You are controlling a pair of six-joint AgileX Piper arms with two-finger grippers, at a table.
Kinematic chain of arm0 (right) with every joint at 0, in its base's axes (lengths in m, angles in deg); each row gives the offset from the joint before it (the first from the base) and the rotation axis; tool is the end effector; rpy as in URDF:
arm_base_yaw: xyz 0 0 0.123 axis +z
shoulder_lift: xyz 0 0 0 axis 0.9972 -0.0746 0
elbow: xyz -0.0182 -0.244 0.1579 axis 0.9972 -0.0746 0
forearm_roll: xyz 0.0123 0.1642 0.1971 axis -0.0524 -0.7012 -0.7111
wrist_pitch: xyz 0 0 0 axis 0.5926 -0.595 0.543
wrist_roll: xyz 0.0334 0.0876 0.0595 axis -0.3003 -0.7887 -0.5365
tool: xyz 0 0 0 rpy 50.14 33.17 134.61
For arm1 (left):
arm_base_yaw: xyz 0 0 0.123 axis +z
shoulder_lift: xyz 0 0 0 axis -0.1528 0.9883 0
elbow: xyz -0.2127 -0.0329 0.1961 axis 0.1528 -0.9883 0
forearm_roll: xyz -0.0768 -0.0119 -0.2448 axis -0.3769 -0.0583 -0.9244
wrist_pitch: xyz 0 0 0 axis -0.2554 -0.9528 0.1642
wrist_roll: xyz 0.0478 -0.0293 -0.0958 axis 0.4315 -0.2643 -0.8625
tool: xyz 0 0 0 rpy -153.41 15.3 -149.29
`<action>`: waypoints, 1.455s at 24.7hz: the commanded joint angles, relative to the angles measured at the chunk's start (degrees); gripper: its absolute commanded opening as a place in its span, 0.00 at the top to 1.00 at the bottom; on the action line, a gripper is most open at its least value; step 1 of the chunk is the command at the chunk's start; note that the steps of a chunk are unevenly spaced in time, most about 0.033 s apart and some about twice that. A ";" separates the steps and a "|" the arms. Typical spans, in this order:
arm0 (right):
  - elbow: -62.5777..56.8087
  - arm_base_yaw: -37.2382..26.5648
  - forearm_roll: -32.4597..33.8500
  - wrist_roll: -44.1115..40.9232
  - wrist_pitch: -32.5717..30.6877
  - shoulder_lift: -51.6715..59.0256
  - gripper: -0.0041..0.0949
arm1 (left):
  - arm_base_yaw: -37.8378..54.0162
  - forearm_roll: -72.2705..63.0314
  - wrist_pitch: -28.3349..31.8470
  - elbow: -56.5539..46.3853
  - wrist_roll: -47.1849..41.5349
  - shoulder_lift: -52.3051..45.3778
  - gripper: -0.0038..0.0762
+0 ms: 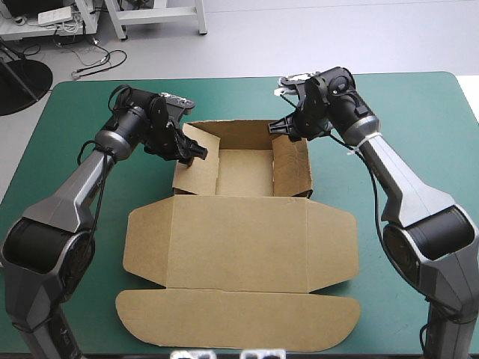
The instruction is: Fold the box
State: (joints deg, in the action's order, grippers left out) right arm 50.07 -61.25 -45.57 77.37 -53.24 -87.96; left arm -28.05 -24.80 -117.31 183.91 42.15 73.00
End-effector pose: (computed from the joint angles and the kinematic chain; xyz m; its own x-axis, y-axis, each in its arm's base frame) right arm 0.4122 0.1775 0.3281 -0.8736 -0.1948 -0.4460 -0.2220 0.9750 0.0088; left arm 0.3969 -0.1374 0.2970 -0.8666 0.3543 -0.3514 0.3686 0.9292 0.0277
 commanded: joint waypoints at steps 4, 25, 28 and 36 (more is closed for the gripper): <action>3.49 0.16 1.68 1.61 -0.30 7.79 0.55 | -0.10 3.74 -6.07 13.74 0.66 -3.75 0.38; -8.99 -7.44 -16.58 5.03 0.25 4.18 0.58 | -0.09 -3.18 -6.07 6.93 1.43 -30.99 0.96; -8.99 -7.44 -19.32 6.53 0.25 1.42 0.58 | -0.09 -3.18 -6.07 -3.68 1.49 -36.79 0.96; -8.37 -9.22 -18.07 7.00 -0.30 -0.71 0.96 | -0.09 -3.18 -0.98 -31.40 0.44 -56.67 0.96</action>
State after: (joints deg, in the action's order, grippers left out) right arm 39.93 -68.97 -63.59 83.64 -52.62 -92.15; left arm -28.05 -27.63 -121.35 156.06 43.52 21.87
